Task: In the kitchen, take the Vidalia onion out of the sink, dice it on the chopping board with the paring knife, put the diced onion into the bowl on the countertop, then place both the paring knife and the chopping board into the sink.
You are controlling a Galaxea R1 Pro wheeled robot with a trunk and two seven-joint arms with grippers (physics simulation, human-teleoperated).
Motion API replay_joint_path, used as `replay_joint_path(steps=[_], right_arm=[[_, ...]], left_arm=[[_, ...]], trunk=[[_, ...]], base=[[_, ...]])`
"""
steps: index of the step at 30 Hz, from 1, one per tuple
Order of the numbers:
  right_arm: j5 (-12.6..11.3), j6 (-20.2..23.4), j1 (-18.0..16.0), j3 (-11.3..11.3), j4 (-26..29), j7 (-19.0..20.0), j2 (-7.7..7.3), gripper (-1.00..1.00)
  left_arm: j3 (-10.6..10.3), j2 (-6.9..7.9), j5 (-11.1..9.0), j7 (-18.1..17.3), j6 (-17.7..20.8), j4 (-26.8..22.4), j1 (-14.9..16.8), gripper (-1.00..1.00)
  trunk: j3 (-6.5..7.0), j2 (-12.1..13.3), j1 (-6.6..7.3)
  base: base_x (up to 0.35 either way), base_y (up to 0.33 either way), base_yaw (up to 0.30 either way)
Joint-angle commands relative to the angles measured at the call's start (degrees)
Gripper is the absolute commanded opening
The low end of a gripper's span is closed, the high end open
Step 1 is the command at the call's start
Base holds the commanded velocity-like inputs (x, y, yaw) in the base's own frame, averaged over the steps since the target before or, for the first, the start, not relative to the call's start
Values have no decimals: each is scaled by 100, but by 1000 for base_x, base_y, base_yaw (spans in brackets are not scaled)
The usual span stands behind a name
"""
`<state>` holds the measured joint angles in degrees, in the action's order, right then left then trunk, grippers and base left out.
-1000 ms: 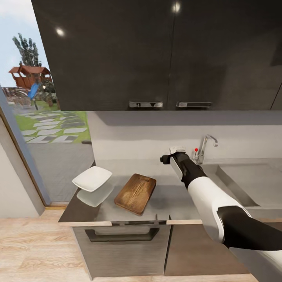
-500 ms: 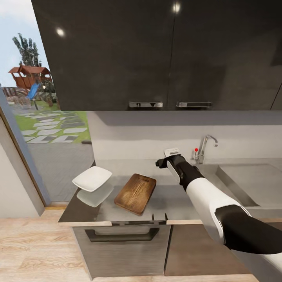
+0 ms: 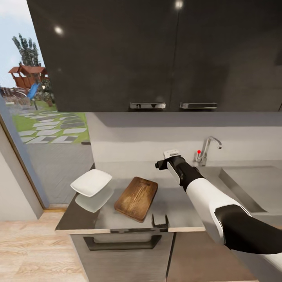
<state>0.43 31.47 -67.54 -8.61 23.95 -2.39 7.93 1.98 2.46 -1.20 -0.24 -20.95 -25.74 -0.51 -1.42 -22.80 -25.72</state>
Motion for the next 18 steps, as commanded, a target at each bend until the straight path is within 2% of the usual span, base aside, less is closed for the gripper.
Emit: replay_joint_path(steps=[1, 6, 9, 18], right_arm=[[3, 33, -5, -33, 2, 23, -3, 100], [8, 34, -5, -29, -13, 460, -9, 100], [9, 34, -5, -28, -18, 574, -10, 100], [10, 34, 2, -27, -69, 648, -10, 100]], left_arm=[[4, 0, -12, -3, -6, -9, -2, 100], [4, 0, -12, -3, -6, -9, -2, 100], [4, 0, -12, -3, -6, -10, -2, 100], [4, 0, -12, -3, -6, -10, -2, 100]], trunk=[[-12, -12, -6], [-12, -12, -6], [-12, -12, -6], [-12, -12, -6]], base=[[234, 12, 0], [207, 4, 0], [150, 1, 0], [40, 0, 0]])
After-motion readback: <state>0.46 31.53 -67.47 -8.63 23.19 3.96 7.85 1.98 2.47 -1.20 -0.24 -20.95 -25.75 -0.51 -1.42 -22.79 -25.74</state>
